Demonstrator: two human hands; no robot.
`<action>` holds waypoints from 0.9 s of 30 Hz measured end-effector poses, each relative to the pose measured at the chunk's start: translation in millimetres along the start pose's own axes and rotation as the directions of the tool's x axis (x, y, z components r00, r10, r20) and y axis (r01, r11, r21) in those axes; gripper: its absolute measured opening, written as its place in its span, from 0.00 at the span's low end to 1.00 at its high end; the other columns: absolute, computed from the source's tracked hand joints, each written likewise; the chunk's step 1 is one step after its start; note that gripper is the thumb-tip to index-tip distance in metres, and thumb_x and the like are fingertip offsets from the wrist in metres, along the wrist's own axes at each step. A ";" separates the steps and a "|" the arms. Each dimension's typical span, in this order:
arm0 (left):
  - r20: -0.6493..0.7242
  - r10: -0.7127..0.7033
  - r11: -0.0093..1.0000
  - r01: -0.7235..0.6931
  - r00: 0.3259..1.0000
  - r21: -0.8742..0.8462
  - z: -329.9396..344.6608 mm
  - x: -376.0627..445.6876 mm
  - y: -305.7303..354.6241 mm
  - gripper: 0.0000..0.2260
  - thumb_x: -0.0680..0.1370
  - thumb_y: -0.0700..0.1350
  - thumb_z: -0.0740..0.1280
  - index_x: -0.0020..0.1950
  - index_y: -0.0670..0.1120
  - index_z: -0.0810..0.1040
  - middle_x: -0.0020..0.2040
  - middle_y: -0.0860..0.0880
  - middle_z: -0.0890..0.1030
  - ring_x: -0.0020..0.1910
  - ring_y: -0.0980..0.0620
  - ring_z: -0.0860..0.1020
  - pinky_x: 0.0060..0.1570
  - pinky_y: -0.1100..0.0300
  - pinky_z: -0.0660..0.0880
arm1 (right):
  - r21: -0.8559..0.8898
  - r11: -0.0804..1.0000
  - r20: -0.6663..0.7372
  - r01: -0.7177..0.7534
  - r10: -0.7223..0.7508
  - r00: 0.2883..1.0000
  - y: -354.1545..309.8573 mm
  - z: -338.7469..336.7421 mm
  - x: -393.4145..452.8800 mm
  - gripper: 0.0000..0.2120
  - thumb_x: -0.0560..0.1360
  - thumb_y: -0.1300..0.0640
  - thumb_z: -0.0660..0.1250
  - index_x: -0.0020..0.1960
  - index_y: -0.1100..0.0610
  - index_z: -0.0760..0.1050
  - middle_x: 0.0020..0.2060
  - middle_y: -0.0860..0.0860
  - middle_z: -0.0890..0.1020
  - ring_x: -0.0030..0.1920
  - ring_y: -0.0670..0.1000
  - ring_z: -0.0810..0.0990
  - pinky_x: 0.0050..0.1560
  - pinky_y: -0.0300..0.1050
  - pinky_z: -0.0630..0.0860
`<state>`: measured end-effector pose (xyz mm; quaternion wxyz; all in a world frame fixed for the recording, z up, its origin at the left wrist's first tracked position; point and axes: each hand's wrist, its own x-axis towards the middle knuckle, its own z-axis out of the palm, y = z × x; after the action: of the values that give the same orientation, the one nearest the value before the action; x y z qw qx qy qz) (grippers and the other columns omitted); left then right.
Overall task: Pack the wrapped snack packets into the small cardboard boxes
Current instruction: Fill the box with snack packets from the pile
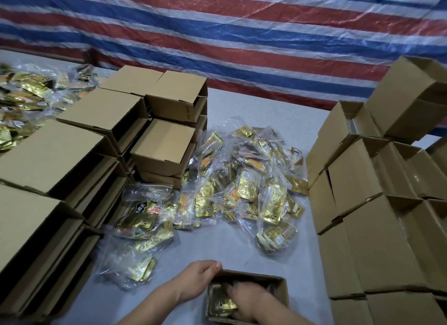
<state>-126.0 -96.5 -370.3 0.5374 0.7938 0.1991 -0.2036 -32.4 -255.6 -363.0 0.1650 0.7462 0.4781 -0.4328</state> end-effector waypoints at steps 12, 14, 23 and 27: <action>-0.089 0.012 1.000 -0.014 0.996 -0.028 11.6 4.3 5.6 0.15 0.83 0.55 0.58 0.51 0.49 0.81 0.49 0.51 0.83 0.51 0.55 0.79 0.52 0.67 0.71 | 0.523 0.851 -0.058 -0.053 0.098 0.994 29.5 -0.8 -37.2 0.17 0.78 0.44 0.60 0.58 0.52 0.78 0.60 0.52 0.80 0.60 0.54 0.77 0.59 0.44 0.71; -0.102 0.000 1.000 -0.003 0.995 -0.025 12.5 3.5 6.1 0.14 0.83 0.55 0.58 0.51 0.50 0.81 0.49 0.52 0.83 0.50 0.57 0.79 0.50 0.70 0.70 | 0.490 0.860 0.068 -0.139 0.121 0.990 22.1 4.0 -34.4 0.24 0.81 0.41 0.53 0.66 0.53 0.75 0.70 0.55 0.74 0.70 0.54 0.71 0.68 0.46 0.65; -0.109 -0.012 1.000 0.011 0.994 -0.016 10.0 1.0 8.6 0.16 0.83 0.55 0.59 0.49 0.46 0.79 0.49 0.46 0.82 0.52 0.50 0.79 0.55 0.61 0.72 | 0.599 0.787 0.087 -0.147 0.118 0.989 13.1 -3.9 -41.7 0.28 0.79 0.36 0.52 0.69 0.52 0.73 0.71 0.51 0.72 0.71 0.51 0.69 0.66 0.44 0.63; -0.080 -0.013 1.000 0.015 0.997 0.016 6.8 0.2 15.1 0.16 0.83 0.55 0.59 0.49 0.45 0.80 0.47 0.44 0.82 0.47 0.52 0.78 0.54 0.59 0.73 | 0.664 0.748 -0.070 -0.018 0.086 0.994 24.0 -23.5 -63.7 0.22 0.77 0.36 0.58 0.50 0.52 0.79 0.48 0.50 0.83 0.50 0.48 0.80 0.48 0.43 0.73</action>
<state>-118.5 -108.1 -361.1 0.5209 0.8043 0.2243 -0.1773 -11.1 -288.1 -302.4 -0.1210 0.7892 0.2804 -0.5329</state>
